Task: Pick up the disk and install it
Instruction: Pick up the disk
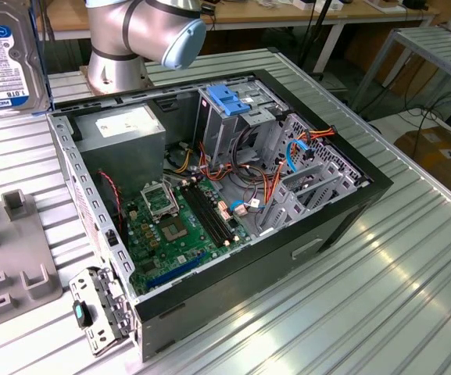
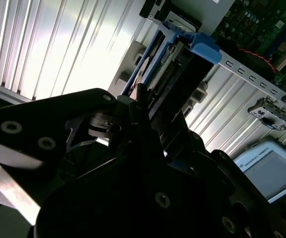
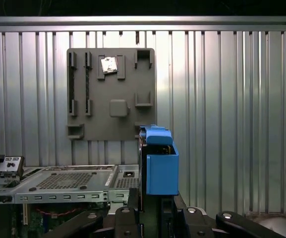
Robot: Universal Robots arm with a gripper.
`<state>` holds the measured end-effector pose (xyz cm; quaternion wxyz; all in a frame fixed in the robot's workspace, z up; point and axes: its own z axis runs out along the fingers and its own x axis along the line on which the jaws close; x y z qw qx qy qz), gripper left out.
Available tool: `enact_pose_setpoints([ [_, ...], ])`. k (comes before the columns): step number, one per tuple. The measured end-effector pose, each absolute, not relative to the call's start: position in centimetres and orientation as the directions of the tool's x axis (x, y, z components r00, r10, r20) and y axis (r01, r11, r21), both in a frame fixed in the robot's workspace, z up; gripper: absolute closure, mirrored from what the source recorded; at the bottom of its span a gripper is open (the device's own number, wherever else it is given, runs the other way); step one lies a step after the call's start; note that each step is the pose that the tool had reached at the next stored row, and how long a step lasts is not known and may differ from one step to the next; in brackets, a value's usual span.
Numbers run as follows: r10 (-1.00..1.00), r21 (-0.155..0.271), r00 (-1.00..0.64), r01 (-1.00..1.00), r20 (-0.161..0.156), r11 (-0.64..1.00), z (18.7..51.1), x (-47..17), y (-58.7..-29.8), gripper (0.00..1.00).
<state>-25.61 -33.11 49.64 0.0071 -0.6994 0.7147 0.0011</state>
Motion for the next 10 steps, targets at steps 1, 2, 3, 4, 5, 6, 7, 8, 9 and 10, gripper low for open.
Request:
enact_pose_setpoints([
  [1,-1.000,-0.008,-0.022,-1.000,-0.012,0.022,49.6,-25.5,-33.1,0.65],
  [2,-1.000,-0.008,-0.021,-1.000,-0.012,0.022,49.6,-25.4,-33.1,0.65],
  [3,-1.000,-0.008,-0.022,-1.000,-0.012,0.022,49.6,-25.2,-33.1,0.65],
  [4,-1.000,-0.008,-0.022,-1.000,-0.012,0.022,49.6,-25.1,-33.1,0.65],
  [5,-1.000,-0.008,-0.022,-1.000,-0.012,0.022,49.6,-24.9,-33.1,0.65],
  [6,-1.000,-0.008,-0.021,-1.000,-0.012,0.022,49.6,-24.7,-33.1,0.65],
  [7,-1.000,-0.008,-0.021,-1.000,-0.012,0.022,49.6,-24.6,-33.1,0.65],
  [8,-1.000,-0.008,-0.022,-1.000,-0.012,0.022,49.6,-24.5,-33.1,0.65],
  [9,-1.000,-0.008,-0.022,-1.000,-0.012,0.022,49.6,-24.3,-33.1,0.65],
  [10,-1.000,-0.008,-0.022,-1.000,-0.012,0.022,49.6,-24.2,-33.1,0.65],
])
